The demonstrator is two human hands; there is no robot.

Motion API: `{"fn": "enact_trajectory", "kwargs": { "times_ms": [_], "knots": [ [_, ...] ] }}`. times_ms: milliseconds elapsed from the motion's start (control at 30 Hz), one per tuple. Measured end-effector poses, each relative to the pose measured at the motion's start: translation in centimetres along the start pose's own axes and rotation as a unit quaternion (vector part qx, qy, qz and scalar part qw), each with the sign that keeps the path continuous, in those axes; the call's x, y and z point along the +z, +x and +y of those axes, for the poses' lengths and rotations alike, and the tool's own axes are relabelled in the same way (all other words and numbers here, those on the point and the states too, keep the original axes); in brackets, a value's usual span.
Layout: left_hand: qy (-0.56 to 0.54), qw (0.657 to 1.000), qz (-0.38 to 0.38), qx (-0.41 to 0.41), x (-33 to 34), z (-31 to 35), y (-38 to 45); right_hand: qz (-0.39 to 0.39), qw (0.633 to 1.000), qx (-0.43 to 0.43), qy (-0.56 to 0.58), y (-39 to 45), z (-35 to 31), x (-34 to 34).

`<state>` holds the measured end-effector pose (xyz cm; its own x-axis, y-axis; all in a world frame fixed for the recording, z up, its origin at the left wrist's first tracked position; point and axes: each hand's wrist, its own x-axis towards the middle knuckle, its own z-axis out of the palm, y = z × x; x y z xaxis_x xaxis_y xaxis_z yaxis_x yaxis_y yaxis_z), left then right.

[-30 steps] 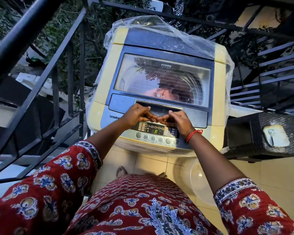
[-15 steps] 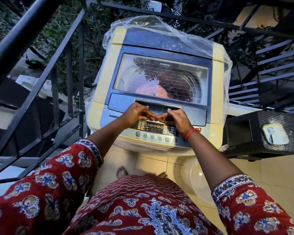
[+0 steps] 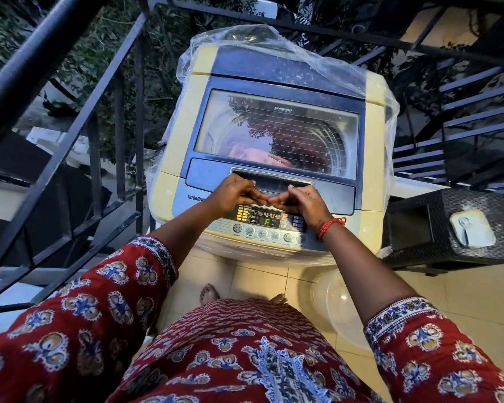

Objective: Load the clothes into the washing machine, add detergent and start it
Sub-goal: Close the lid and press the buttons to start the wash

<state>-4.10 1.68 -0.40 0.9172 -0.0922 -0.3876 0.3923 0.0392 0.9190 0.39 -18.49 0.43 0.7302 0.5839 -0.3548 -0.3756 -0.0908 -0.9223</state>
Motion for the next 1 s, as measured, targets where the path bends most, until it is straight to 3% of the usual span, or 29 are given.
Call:
{"fn": "enact_trajectory", "kwargs": {
  "times_ms": [1000],
  "knots": [
    [-0.028, 1.0, 0.009, -0.01, 0.3, 0.4, -0.3, -0.007, 1.0, 0.01, -0.009, 0.7, 1.2, -0.9]
  ]
}}
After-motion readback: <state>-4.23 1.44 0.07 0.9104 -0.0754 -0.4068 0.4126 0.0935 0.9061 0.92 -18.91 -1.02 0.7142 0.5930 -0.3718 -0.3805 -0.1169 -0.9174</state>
